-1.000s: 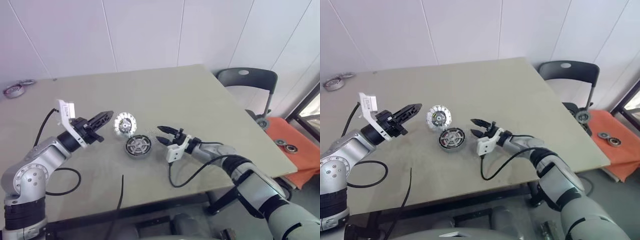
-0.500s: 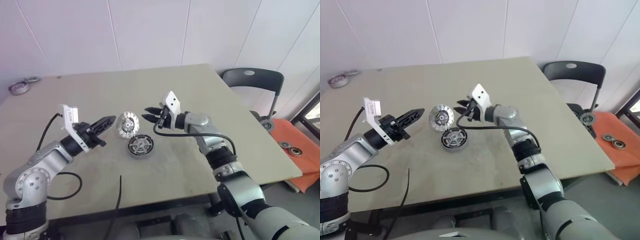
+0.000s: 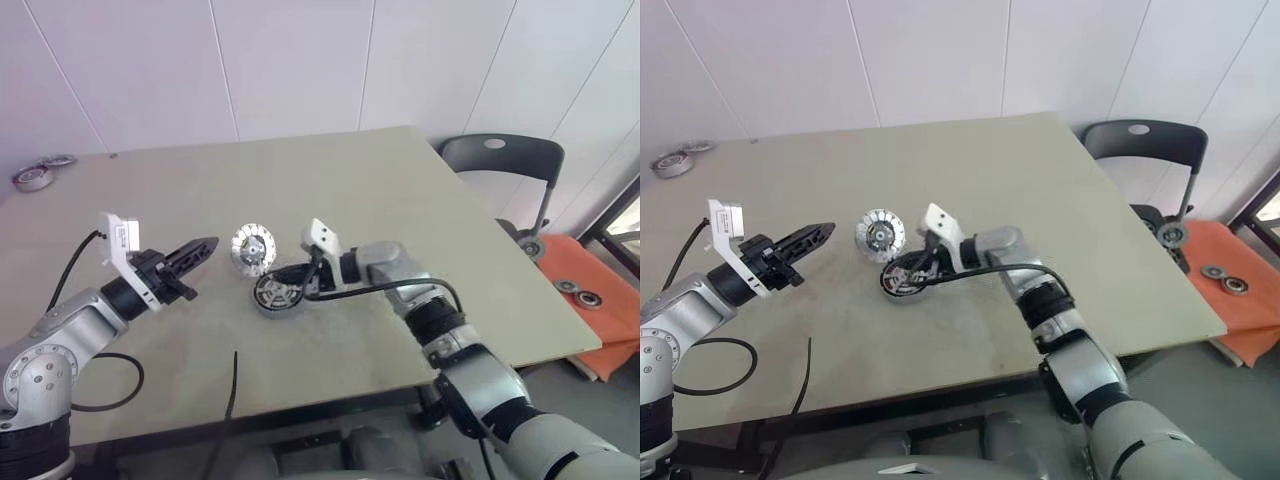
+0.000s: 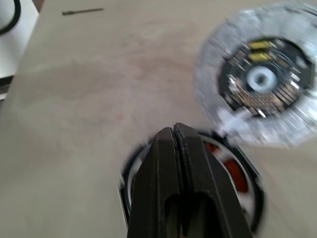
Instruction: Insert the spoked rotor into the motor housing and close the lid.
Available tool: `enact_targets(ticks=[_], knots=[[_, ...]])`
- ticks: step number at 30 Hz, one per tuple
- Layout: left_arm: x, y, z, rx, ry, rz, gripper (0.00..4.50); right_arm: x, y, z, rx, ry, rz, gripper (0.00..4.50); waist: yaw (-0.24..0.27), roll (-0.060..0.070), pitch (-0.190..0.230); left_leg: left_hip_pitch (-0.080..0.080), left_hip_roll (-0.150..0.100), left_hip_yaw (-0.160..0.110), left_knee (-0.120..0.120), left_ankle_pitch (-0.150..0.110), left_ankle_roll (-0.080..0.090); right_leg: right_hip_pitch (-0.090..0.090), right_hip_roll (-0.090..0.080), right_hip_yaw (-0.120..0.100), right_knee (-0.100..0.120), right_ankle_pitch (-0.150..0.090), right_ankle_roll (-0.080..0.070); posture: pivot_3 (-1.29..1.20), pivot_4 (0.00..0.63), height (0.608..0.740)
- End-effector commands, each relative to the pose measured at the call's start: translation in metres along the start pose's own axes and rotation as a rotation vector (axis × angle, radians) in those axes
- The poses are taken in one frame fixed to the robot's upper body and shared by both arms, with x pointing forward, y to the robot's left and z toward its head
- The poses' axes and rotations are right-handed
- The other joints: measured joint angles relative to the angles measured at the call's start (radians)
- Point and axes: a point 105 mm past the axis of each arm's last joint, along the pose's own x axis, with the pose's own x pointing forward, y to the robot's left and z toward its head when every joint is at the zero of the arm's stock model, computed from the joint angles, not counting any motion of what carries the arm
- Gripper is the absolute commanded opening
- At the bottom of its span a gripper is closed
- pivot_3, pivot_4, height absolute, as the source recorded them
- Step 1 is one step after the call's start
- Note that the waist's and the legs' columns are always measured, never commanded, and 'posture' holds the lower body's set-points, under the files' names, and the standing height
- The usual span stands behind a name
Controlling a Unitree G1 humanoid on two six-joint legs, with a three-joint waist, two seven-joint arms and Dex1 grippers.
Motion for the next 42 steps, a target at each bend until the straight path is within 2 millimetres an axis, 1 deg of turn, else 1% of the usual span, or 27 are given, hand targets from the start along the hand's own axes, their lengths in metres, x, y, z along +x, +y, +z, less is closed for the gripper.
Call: enact_targets(ticks=[1,3,7,10,12,18,21,24,28,32,37,39,41,42], knots=[[-0.002,-0.008,0.014,0.040,-0.046,-0.019,0.00,0.009,0.002,0.009,-0.052,-0.003,0.019,0.05,0.001,0.000,0.000,0.000,0.000,0.000,0.000,0.000,0.000,0.000,0.000,0.000,0.000,0.000,0.000,0.00,0.000,0.740],[-0.003,-0.009,0.015,0.041,-0.049,-0.017,0.00,0.011,0.002,0.003,-0.049,0.015,0.020,0.05,0.005,0.000,0.000,0.000,0.000,0.000,0.000,0.000,0.000,0.000,0.000,0.000,0.000,0.000,0.000,0.00,0.000,0.740],[-0.004,-0.009,0.015,0.042,-0.053,-0.012,0.00,0.011,-0.001,-0.015,-0.066,0.077,0.007,0.05,0.003,0.000,0.000,0.000,0.000,0.000,0.001,0.000,0.000,0.001,0.000,0.000,0.000,-0.002,-0.001,0.00,0.000,0.740],[-0.004,-0.008,0.015,0.043,-0.053,-0.008,0.00,0.010,-0.003,-0.038,-0.086,0.152,-0.023,0.05,0.001,0.000,0.000,0.001,0.000,0.000,0.001,0.000,0.000,0.001,0.000,0.000,0.000,-0.002,-0.001,0.00,0.000,0.740],[-0.003,-0.008,0.015,0.044,-0.055,-0.009,0.00,0.010,-0.003,-0.043,-0.085,0.162,-0.023,0.05,0.000,0.000,0.000,0.001,0.000,0.000,0.001,0.000,0.000,0.001,0.000,0.000,0.000,-0.002,-0.001,0.00,0.000,0.740],[-0.001,-0.008,0.015,0.045,-0.060,-0.014,0.00,0.009,-0.005,-0.037,-0.104,0.144,-0.018,0.05,-0.001,0.000,0.000,0.003,0.000,0.000,0.002,0.000,0.000,0.003,0.000,0.000,0.001,-0.002,-0.002,0.00,0.000,0.740],[0.000,-0.008,0.015,0.042,-0.062,-0.016,0.00,0.006,0.001,-0.017,-0.007,0.051,0.054,0.05,0.001,0.000,0.000,0.003,0.000,0.000,0.002,0.000,0.000,0.003,0.000,0.000,0.001,-0.002,-0.001,0.00,0.000,0.740],[0.001,-0.008,0.014,0.040,-0.062,-0.017,0.00,0.004,0.003,-0.006,0.037,0.003,0.085,0.05,0.001,0.000,0.000,0.002,0.000,0.000,0.001,0.000,0.000,0.002,0.000,0.000,0.000,-0.001,0.000,0.00,0.000,0.740],[0.002,-0.007,0.014,0.040,-0.061,-0.020,0.00,0.004,0.001,-0.005,0.041,0.001,0.062,0.05,0.001,0.000,0.000,0.001,0.000,0.000,0.000,0.000,0.000,0.001,0.000,0.000,0.000,0.000,0.000,0.00,0.000,0.740],[0.002,-0.007,0.014,0.038,-0.060,-0.021,0.00,0.006,-0.007,-0.002,0.070,-0.033,0.004,0.05,0.000,0.000,0.000,0.001,0.000,0.000,0.001,0.000,0.000,0.001,0.000,0.000,0.000,-0.001,0.001,0.00,0.000,0.740],[0.001,-0.008,0.012,0.035,-0.060,-0.021,0.00,0.009,-0.016,-0.011,0.046,-0.001,-0.086,0.05,-0.001,0.000,0.000,0.001,0.000,0.000,0.001,0.000,0.000,0.001,0.000,0.000,0.000,-0.001,0.001,0.00,0.000,0.740],[0.001,-0.009,0.012,0.034,-0.060,-0.020,0.00,0.010,-0.017,-0.023,0.023,0.045,-0.105,0.05,-0.001,0.000,0.000,0.001,0.000,0.000,0.001,0.000,0.000,0.001,0.000,0.000,0.000,-0.001,0.001,0.00,0.000,0.740],[0.001,-0.009,0.012,0.033,-0.061,-0.018,0.00,0.011,-0.014,-0.042,-0.028,0.124,-0.104,0.05,-0.001,0.000,0.000,0.001,0.000,0.000,0.001,0.000,0.000,0.001,0.000,0.000,0.000,-0.001,0.001,0.00,0.000,0.740],[0.000,-0.009,0.011,0.033,-0.061,-0.017,0.00,0.011,-0.013,-0.048,-0.042,0.146,-0.101,0.05,-0.002,0.000,0.000,0.002,0.000,0.000,0.001,0.000,0.000,0.002,0.000,0.000,0.000,-0.001,0.001,0.00,0.000,0.740]])
